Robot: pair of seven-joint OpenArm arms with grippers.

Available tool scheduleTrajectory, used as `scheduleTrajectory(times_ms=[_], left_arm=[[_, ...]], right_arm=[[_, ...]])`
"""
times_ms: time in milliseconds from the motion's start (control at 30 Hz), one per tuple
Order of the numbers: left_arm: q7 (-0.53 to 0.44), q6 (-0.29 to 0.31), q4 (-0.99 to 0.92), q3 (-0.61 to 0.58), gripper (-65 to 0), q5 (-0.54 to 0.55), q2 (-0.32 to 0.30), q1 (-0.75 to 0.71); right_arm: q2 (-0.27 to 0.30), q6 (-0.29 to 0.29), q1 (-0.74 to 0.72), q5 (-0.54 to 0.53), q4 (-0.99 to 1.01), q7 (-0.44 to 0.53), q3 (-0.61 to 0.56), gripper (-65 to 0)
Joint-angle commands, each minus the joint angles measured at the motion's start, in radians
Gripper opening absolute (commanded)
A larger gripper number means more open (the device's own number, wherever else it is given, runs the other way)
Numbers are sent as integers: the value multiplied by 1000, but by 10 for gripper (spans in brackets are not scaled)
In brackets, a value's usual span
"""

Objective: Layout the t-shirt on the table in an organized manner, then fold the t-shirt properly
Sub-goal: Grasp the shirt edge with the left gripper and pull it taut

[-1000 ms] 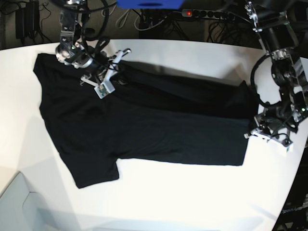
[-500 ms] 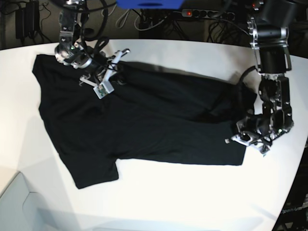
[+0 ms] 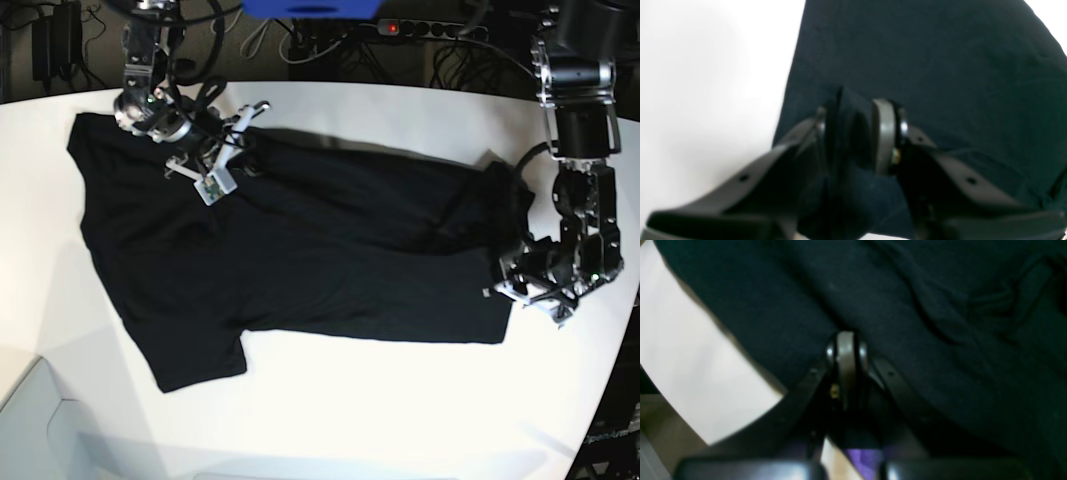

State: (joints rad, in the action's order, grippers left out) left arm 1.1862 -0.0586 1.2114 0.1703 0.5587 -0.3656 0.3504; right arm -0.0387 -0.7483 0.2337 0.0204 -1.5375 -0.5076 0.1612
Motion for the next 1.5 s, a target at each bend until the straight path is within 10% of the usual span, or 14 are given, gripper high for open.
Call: scheduleTrajectory(times_ms=[0, 533, 1133, 1367, 1467], left_arm=[[18, -4, 18, 7, -436, 11, -29, 28], [149, -7, 523, 151, -281, 1, 41, -351], [-90, -5, 393, 148, -286, -1, 89, -455], [-90, -7, 400, 156, -624, 4, 79, -452], [-91, -8, 400, 157, -641, 1, 58, -449]], right_arm=[[15, 50, 19, 134, 19, -144, 11, -650], [12, 50, 17, 134, 16, -144, 8, -650], [10, 50, 17, 134, 15, -145, 8, -650], [10, 50, 17, 134, 13, -145, 8, -650], [10, 50, 17, 134, 13, -145, 11, -650]])
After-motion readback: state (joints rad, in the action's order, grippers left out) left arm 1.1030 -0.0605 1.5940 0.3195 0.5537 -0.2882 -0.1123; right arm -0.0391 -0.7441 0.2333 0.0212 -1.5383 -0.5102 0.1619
